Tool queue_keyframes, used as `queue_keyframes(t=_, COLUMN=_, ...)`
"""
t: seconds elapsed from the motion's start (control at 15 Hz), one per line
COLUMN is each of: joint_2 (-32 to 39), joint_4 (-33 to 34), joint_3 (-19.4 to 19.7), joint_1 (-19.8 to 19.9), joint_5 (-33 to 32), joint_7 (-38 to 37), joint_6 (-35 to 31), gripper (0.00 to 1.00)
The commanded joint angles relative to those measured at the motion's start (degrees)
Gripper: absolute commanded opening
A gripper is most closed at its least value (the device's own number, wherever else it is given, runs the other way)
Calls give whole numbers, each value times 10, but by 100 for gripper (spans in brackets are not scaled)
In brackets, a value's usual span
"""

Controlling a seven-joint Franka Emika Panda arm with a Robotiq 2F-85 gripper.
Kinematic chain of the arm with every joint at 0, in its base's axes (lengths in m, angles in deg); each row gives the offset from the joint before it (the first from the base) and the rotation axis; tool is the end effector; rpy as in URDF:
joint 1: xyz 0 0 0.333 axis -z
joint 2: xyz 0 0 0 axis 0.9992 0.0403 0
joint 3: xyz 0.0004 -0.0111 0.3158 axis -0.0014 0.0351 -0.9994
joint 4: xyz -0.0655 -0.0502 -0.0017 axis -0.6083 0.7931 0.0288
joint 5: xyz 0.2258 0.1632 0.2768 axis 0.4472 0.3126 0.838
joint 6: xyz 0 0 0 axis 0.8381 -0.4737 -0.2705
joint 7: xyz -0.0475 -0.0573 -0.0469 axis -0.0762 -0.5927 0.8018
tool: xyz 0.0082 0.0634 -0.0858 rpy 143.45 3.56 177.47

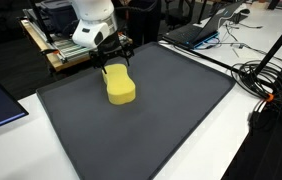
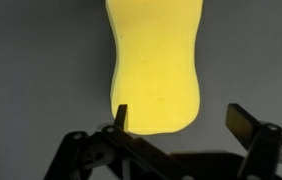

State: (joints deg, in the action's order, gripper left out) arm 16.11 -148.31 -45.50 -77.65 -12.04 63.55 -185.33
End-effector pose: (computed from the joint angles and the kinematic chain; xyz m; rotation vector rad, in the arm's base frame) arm 0.5569 -0.1814 0.2928 -2.8971 0.5533 0.1890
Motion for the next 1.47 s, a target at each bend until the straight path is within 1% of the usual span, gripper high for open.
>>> queue_keyframes(t=0.0, joint_2=51, joint_4=65, joint_3=-12, joint_1=36, joint_5=35, joint_7=11, joint_6=65, gripper=100)
queue_keyframes(t=0.4, joint_2=83, joint_4=105, joint_3=-5, joint_1=65, joint_5=47, joint_7=-19, joint_6=90, gripper=100)
queue_keyframes(t=0.67, joint_2=81, joint_4=88, joint_3=-4, joint_1=91, joint_5=73, joint_7=-5, joint_6=67, gripper=100)
queue_keyframes(t=0.8, joint_2=72, joint_4=74, joint_3=-3, joint_1=96, joint_5=76, joint_7=-2, joint_6=55, gripper=100)
queue_keyframes(t=0.87, joint_2=67, joint_4=69, joint_3=-1, joint_1=93, joint_5=69, joint_7=-10, joint_6=50, gripper=100)
queue_keyframes(t=1.07, joint_2=40, joint_4=55, joint_3=7, joint_1=59, joint_5=15, joint_7=-54, joint_6=25, gripper=100)
queue_keyframes(t=1.27, joint_2=27, joint_4=68, joint_3=7, joint_1=17, joint_5=-48, joint_7=-116, joint_6=28, gripper=100)
queue_keyframes(t=1.4, joint_2=27, joint_4=89, joint_3=6, joint_1=-13, joint_5=-96, joint_7=-167, joint_6=39, gripper=100)
